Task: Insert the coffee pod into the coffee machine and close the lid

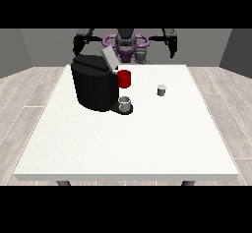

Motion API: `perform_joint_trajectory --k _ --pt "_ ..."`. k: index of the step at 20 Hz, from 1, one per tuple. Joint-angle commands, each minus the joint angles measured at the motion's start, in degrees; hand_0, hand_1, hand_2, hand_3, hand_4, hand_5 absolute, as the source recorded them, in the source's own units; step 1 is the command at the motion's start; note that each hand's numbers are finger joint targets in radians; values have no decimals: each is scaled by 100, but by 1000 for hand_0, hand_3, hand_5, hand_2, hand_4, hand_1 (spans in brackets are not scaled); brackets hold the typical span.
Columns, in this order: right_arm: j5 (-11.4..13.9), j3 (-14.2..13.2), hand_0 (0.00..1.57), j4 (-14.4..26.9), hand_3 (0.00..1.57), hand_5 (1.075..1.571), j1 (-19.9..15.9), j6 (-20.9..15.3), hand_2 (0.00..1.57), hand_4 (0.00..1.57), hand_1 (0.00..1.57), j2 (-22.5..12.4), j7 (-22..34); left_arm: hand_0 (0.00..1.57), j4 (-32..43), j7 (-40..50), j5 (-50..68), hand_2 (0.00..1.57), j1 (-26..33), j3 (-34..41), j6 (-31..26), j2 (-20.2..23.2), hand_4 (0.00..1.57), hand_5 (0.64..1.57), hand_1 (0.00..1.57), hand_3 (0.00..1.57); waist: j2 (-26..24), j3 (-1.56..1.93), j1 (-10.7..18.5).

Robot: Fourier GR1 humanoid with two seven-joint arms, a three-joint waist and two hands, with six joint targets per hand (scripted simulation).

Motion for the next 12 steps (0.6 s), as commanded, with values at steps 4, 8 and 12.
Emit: perform_joint_trajectory --k 4,8,12 --pt "-119 -256 0 242 0 1571 -111 -118 0 267 0 105 -525 0 220 666 -64 0 -830 416 -462 871 0 1571 0 0 205 14 -133" --pt "-3 -2 0 -252 0 1571 -406 -148 0 177 0 124 -180 0 1275 553 83 0 -1391 838 -670 1148 0 1571 0 0 536 9 -534" --pt "-56 244 0 -155 0 1571 -268 2 0 186 0 260 -616 0 1882 465 -214 0 -1690 852 -468 1162 0 1571 0 0 864 10 -746"
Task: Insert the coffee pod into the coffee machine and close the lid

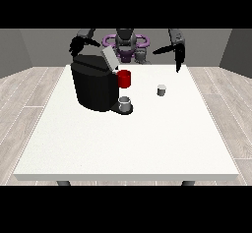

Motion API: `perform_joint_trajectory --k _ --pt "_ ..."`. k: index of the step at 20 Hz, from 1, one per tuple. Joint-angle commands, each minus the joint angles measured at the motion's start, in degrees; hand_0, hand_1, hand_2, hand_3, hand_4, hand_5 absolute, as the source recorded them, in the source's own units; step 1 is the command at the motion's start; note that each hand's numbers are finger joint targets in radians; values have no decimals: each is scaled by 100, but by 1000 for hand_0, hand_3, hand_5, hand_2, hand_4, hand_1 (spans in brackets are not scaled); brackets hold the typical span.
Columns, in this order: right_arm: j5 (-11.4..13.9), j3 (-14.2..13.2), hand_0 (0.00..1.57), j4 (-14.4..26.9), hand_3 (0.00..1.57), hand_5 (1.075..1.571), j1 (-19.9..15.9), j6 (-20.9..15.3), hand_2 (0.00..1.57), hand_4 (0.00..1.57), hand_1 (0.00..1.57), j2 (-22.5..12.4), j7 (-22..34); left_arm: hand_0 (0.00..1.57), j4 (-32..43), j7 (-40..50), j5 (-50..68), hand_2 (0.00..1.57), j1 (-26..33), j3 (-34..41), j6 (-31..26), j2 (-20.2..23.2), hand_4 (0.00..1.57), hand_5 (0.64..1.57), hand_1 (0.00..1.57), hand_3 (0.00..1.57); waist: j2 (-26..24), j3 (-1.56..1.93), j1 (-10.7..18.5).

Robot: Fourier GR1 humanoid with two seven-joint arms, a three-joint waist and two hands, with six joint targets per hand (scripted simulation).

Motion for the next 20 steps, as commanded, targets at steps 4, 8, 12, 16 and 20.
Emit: perform_joint_trajectory --k 4,8,12,16,20 --pt "150 495 0 -320 0 1571 43 -197 0 233 0 102 123 0 1383 -289 -293 0 -579 238 -2 265 0 1571 0 0 316 -1 -276" --pt "-13 110 0 -35 0 1571 -548 -145 0 259 0 98 170 0 1819 -331 -403 0 -1043 293 -46 447 0 1571 0 0 712 -1 -205" --pt "-92 -182 0 233 0 1571 -814 -90 0 352 0 -126 318 0 2057 -360 -811 0 -1117 -24 179 250 0 1571 0 0 728 1 -133" --pt "64 -149 0 684 0 1571 -726 -206 0 372 0 -69 260 0 2246 -45 -1079 0 -1284 -248 150 182 0 1571 0 0 514 2 -48" --pt "189 -124 0 881 0 1571 -1042 -319 0 407 0 0 14 0 2558 -316 -1328 459 -1778 -187 285 411 0 1571 0 0 886 1 -117"
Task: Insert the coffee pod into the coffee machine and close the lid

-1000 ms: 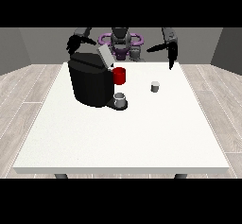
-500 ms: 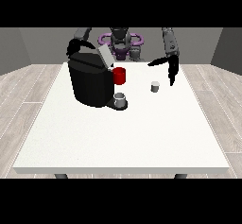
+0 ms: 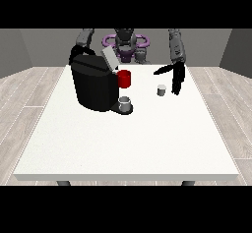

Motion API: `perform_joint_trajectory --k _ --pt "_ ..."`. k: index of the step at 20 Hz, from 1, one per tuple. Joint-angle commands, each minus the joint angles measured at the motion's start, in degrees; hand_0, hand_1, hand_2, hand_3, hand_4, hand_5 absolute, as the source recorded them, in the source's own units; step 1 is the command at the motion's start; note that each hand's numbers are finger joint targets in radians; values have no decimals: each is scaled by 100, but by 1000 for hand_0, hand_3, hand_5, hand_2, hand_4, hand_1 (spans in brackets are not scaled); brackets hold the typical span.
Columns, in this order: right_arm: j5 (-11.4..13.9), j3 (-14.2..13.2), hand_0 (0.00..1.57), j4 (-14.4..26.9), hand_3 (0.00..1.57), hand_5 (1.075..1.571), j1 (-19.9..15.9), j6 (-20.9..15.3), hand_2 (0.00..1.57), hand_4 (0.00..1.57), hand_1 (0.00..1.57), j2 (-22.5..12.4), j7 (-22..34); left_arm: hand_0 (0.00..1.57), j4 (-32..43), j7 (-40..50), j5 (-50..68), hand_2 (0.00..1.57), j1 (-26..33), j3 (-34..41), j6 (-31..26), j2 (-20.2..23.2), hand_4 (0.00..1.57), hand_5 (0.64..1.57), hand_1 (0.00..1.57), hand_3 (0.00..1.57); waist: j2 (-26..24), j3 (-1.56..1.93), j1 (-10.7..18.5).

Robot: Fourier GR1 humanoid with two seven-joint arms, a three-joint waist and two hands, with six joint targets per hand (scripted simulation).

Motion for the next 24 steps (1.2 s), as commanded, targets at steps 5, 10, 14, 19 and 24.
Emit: perform_joint_trajectory --k 5,10,14,19,24 --pt "164 36 0 172 0 1571 -38 -148 0 424 0 -20 439 695 808 133 -390 778 -258 -49 -1 45 0 1571 695 429 -292 0 8" --pt "282 254 0 -76 0 1571 87 -131 0 427 0 72 156 634 1219 -548 -963 756 -116 -221 554 227 0 1571 634 487 111 -2 -237" --pt "177 36 0 236 0 1571 -224 -143 0 435 0 7 312 536 1242 -319 -1315 692 -351 -491 509 214 0 1571 536 440 -46 1 -51" --pt "333 615 0 -221 0 1571 21 -618 0 515 0 165 488 695 1691 -719 -1529 831 -516 -344 973 307 0 1571 695 592 21 -2 -206" --pt "206 220 0 -35 0 1571 -3 -193 0 524 0 45 497 837 1742 -964 -1631 974 -656 -275 1339 179 391 1571 837 737 33 -1 -215"
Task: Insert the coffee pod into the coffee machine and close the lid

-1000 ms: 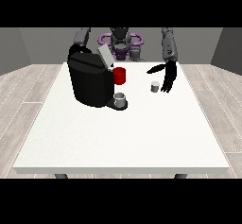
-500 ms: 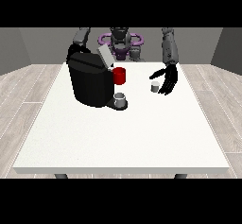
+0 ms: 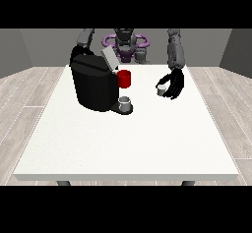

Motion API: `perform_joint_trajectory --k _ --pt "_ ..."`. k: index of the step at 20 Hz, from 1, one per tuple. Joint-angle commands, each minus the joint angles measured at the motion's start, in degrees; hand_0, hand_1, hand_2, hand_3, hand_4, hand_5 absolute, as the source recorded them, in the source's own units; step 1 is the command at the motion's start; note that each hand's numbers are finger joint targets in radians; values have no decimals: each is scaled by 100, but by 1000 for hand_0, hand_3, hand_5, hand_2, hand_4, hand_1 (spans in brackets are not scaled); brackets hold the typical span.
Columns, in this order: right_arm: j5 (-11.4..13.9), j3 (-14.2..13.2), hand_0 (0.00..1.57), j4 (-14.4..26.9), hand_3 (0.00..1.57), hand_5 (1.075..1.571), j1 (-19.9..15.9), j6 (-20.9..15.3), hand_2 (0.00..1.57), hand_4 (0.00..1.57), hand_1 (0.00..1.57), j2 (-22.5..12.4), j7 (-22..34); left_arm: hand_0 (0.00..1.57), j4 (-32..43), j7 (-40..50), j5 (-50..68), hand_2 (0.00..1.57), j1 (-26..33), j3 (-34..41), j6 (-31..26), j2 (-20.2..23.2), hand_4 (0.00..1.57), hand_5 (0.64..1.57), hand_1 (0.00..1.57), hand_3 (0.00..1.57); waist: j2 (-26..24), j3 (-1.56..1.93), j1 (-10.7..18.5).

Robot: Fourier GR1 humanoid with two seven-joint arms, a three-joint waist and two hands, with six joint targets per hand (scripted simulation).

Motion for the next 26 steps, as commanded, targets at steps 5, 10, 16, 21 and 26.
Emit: perform_joint_trajectory --k 5,10,16,21,26 --pt "-60 -45 0 -12 0 1571 -156 -12 0 505 0 87 -309 987 354 -225 -458 1095 -266 -24 752 5 286 1571 987 867 385 -2 -131" --pt "-124 -63 0 -106 0 1571 -146 -8 0 487 0 32 246 1115 597 4 -674 1173 -354 -132 369 113 280 1571 1115 966 7 -2 -101" --pt "-162 -191 0 495 0 1571 68 49 0 430 0 79 -425 1468 243 -382 -609 1468 -608 -202 -96 39 607 1571 1468 1414 -200 0 65" --pt "-293 -359 0 868 0 1571 -309 6 0 459 0 9 -273 1342 -47 -365 -629 1397 -1127 -276 -511 58 593 1571 1342 1362 -274 2 156" --pt "-459 -493 0 1043 0 1571 -366 290 0 468 0 -211 -248 1256 -204 -324 -621 1331 -1266 -248 -800 71 545 1571 1256 1292 -469 2 204"
